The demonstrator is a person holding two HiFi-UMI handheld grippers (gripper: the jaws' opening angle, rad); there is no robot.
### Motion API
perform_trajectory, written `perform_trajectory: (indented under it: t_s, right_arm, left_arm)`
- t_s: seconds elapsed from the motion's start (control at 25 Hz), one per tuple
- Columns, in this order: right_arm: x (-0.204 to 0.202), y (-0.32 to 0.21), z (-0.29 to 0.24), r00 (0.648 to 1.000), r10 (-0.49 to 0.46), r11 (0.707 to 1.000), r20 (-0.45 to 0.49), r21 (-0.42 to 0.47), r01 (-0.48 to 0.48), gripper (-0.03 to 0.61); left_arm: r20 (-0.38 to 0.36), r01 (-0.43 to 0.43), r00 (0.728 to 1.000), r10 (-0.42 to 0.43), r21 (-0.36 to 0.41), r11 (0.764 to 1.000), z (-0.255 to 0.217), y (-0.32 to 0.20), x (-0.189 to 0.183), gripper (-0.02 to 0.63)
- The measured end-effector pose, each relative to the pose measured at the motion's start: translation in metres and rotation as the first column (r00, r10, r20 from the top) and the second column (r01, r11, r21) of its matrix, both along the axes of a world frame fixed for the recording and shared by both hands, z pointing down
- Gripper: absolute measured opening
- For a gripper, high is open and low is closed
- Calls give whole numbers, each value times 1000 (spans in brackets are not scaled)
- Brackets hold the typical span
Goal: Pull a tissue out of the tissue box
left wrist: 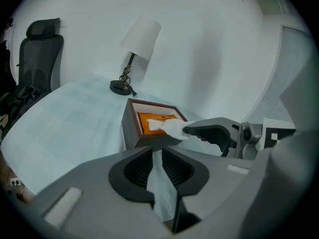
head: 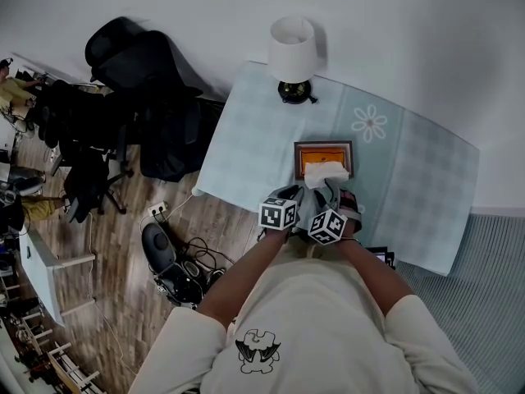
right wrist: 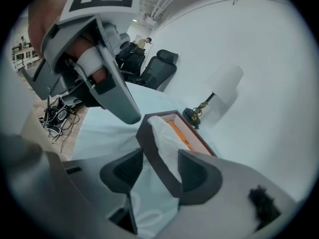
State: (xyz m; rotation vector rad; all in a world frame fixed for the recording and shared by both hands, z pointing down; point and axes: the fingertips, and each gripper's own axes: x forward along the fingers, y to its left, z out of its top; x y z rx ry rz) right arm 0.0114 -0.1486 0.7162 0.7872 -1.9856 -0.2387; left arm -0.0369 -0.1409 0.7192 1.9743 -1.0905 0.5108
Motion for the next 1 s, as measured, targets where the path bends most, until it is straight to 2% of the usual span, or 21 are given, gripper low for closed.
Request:
perform_trajectory:
  t_s: [0.16,0.2,0.28,0.68,1.0]
  right_arm:
    - [12,-14,-8,999,27,998,-35,55,-25,200]
    - [14,-16,-11,999,32,997,-33,66,-30,108]
    - [15,-17,-16,999,35,997,-18,74,-34,17]
    - [13,-13,-24,998,49,998,41,32,-50,14]
    - [24,-5,-67,987,75,996,144,44,-82,14]
  left_arm:
    - [-7,-12,1000,12,0,1000,0,0,4,64]
    - [-8,-13,1000,13,0,1000,0,0,5,64]
    - [-8,-14,1000,14,5,1000,-1,-1,6,63]
    - [-3,-5,1000,5,38,999,-8,-7,5,58]
    - [-3,6,1000,-6,90,996,-26,-2,1,58]
